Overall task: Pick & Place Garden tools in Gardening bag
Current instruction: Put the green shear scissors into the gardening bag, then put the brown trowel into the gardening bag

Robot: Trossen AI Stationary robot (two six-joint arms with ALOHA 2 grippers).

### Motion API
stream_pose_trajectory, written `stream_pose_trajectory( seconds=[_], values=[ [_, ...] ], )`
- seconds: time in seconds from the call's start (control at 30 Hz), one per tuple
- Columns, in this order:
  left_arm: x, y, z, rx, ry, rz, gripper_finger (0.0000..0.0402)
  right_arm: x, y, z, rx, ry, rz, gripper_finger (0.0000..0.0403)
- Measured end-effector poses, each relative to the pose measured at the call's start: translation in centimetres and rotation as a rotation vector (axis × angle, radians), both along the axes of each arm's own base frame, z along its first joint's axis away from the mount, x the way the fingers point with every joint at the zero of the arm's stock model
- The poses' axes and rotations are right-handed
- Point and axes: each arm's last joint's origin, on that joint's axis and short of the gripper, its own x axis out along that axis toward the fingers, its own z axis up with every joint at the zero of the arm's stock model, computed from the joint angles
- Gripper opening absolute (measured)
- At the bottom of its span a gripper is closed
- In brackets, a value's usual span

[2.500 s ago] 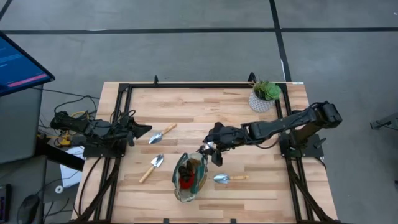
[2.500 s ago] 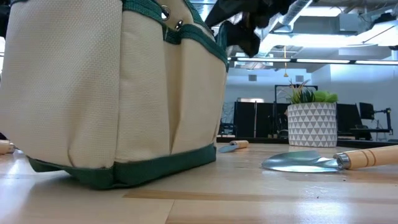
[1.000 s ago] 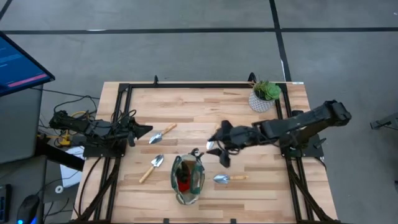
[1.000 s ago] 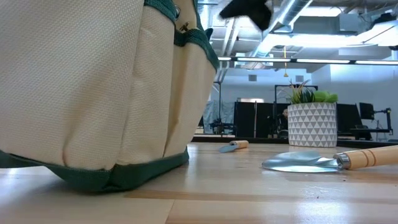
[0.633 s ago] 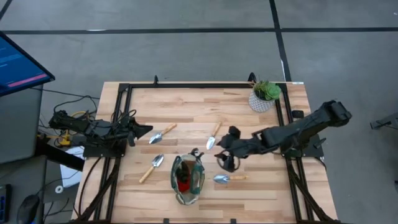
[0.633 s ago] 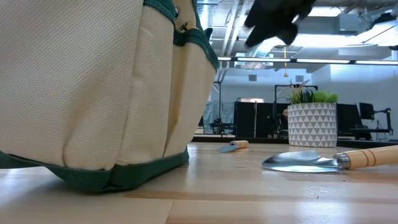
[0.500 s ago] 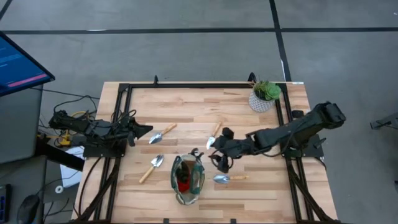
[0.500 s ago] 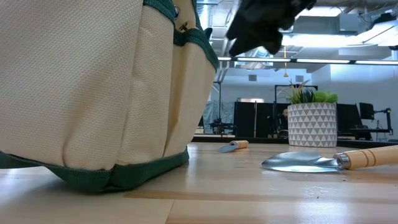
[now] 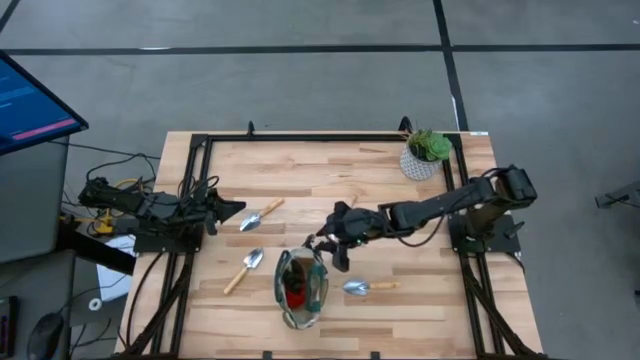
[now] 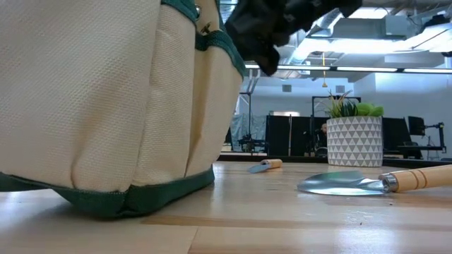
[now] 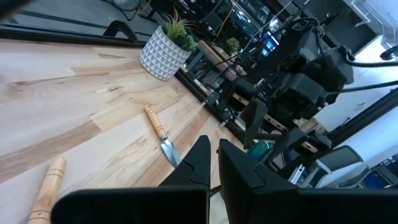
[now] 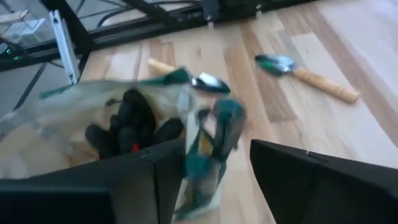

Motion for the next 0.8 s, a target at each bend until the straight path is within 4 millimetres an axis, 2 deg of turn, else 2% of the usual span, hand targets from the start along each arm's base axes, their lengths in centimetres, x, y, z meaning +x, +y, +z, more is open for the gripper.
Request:
stream_pose_trajectory(
  seconds=[0.13, 0.3, 0.43, 0.63, 0.8],
  values=[
    [0.0, 0.0, 0.0, -0.001, -0.003, 0.000, 0.0002, 0.7, 0.2, 0.8, -0.022, -0.021, 0.041, 0.0169],
    [0.0, 0.0, 0.1, -0.002, -0.007, 0.001, 0.0002, 0.3, 0.0, 4.0, -0.068, -0.052, 0.073, 0.0174],
    [0.0, 0.0, 0.1, -0.003, -0.010, 0.000, 0.0002, -0.8, -0.2, 6.2, -0.079, -0.059, 0.099, 0.0195],
    [0.0, 0.0, 0.2, -0.007, -0.021, 0.000, 0.0002, -2.4, -0.5, 9.5, -0.063, -0.095, 0.095, 0.0248],
    [0.0, 0.0, 0.3, -0.010, -0.031, 0.001, 0.0002, -4.9, -0.7, 12.9, 0.006, -0.119, 0.064, 0.0258]
  ],
)
